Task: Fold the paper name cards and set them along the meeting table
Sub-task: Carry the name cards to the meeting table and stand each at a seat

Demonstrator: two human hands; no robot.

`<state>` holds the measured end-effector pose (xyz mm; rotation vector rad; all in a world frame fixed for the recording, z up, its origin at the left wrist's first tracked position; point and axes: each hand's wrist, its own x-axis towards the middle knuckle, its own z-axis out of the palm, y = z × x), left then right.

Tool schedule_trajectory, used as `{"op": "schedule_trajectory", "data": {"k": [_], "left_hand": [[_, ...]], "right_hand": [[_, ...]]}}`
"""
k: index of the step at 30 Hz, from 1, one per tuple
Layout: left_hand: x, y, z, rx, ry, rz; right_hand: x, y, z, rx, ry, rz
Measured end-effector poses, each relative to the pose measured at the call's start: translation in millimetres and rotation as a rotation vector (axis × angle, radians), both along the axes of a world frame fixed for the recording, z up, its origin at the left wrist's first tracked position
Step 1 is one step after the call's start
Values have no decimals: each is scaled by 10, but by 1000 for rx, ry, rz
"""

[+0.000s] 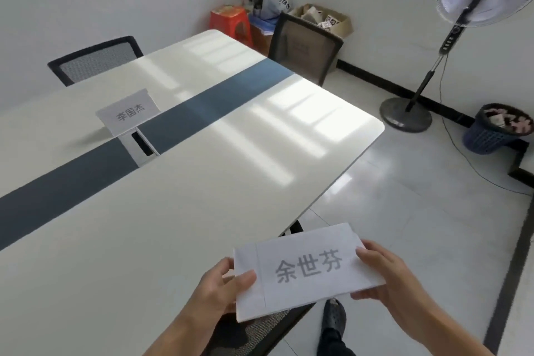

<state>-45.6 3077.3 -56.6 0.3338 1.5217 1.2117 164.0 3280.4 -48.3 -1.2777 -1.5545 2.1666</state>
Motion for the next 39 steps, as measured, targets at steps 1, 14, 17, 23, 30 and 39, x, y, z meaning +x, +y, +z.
{"op": "schedule_trajectory", "data": {"k": [1, 14, 17, 23, 30, 39], "left_hand": [[-49, 90, 36, 1, -25, -20], [-286, 660, 199, -191, -48, -43], [-358, 575, 101, -203, -42, 54], [-1116, 437, 47, -295, 101, 60], [-2724, 599, -277, -704, 835, -79], [-3699, 850, -1102, -898, 1123, -177]], "right_hand": [[-76, 208, -11, -8, 8, 56], [-1588, 1169, -27, 25, 41, 813], [-1909, 1177, -87, 54, 38, 919], [-2548, 1266, -439, 217, -73, 872], [-3163, 1483, -1381, 989, -500, 1013], [-2936, 1452, -2178, 1331, -590, 1123]]}}
